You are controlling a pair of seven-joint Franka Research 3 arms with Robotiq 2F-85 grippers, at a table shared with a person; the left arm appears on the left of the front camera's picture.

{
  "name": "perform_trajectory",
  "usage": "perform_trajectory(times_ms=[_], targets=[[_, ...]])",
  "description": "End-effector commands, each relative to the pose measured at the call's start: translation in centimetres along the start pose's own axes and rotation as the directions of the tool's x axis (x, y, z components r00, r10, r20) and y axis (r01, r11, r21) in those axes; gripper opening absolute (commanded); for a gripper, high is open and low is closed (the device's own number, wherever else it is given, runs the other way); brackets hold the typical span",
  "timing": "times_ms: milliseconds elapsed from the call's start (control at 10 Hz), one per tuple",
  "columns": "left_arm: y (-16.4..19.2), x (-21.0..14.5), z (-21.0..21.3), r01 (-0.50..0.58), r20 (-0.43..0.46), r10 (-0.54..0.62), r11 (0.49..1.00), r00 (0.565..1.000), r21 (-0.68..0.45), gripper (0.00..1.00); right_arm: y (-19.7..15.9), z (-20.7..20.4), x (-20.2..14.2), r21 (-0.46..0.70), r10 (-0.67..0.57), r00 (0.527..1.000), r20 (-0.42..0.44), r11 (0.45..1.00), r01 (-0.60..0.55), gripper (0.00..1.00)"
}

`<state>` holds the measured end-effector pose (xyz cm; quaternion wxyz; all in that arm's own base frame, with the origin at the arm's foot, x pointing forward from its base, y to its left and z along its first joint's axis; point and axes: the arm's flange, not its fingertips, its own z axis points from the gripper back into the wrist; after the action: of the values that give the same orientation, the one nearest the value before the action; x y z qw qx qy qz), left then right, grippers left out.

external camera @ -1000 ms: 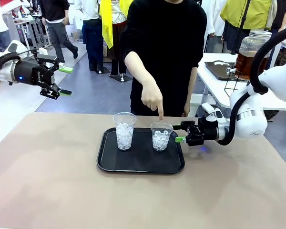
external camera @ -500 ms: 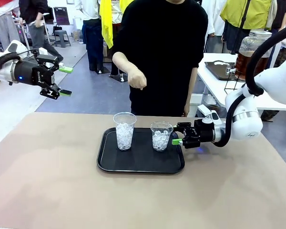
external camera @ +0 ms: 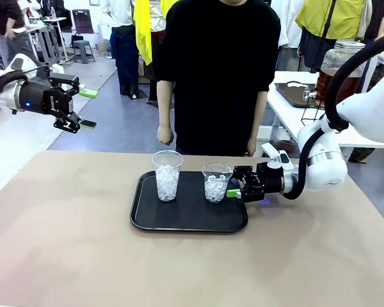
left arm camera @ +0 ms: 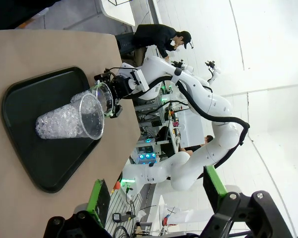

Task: Pour the drink into the iced cup.
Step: Pick up the iced cup indicated by the human and present it to them.

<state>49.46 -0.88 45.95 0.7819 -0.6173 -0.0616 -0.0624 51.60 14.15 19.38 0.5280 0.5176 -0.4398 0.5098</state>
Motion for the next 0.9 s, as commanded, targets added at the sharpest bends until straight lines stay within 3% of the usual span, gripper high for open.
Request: perform_trajectory(times_ms=[0,800], targets=[[-0.1,-0.2,0.1,0.001,0.001,-0.001,1.000,1.000,-0.003,1.00,-0.3,-1.4,-0.4,-0.024,0.035,0.999,0.009,0.999,-0.034,1.00],[-0.1,-0.2,0.1,0.001,0.001,-0.001,1.000,1.000,-0.003,1.00,-2.1,-4.3,-1.1,-0.083,0.018,0.999,0.041,0.996,-0.015,1.00]])
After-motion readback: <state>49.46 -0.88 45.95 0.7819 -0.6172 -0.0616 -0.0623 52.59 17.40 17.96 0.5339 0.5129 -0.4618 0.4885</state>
